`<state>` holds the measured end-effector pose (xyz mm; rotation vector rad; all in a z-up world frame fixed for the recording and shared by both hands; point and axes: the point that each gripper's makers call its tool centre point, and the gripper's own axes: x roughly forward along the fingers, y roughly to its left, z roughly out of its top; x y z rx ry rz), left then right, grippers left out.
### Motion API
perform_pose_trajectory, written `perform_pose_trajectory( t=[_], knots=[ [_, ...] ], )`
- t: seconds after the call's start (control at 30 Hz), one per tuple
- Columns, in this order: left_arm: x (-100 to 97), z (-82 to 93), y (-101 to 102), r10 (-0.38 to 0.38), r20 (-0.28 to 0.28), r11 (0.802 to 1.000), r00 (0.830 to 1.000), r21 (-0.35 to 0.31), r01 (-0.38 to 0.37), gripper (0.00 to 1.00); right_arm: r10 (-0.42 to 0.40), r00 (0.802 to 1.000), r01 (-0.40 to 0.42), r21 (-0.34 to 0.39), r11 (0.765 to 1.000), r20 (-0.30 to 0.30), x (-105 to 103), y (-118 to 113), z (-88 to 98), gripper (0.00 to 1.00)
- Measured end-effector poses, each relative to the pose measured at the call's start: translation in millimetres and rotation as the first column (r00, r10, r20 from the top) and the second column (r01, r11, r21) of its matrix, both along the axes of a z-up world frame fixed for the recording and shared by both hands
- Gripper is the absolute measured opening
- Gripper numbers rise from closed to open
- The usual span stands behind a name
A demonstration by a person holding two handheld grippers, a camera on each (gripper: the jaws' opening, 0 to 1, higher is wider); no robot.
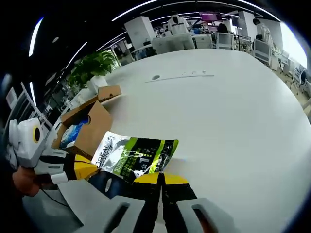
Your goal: Operate the shoe box by opening the lid, removing the specified soft item, and placing it in the target area until the item is outside and the box remains undamaged.
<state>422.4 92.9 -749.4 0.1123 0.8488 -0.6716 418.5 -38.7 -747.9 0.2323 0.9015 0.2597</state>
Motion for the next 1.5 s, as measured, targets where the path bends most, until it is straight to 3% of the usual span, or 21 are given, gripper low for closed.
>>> perform_pose_trajectory(
  t=[0.33,1.0,1.5],
  knots=[
    [8.1,-12.5,11.2,0.054,-0.020,0.998,0.998,0.024,-0.053,0.01,0.012,1.000,-0.012,0.006,1.000,-0.015,8.9,7.6,-13.4,0.00],
    [9.6,-26.0,13.0,0.111,-0.055,0.993,0.992,0.042,-0.109,0.03,-0.011,1.000,0.011,0.007,1.000,-0.028,16.6,5.0,-25.7,0.00],
    [12.2,-30.9,14.0,0.103,-0.055,0.993,0.993,0.060,-0.100,0.10,-0.068,0.997,0.069,0.017,0.998,-0.028,21.3,5.7,-29.6,0.00]
  ],
)
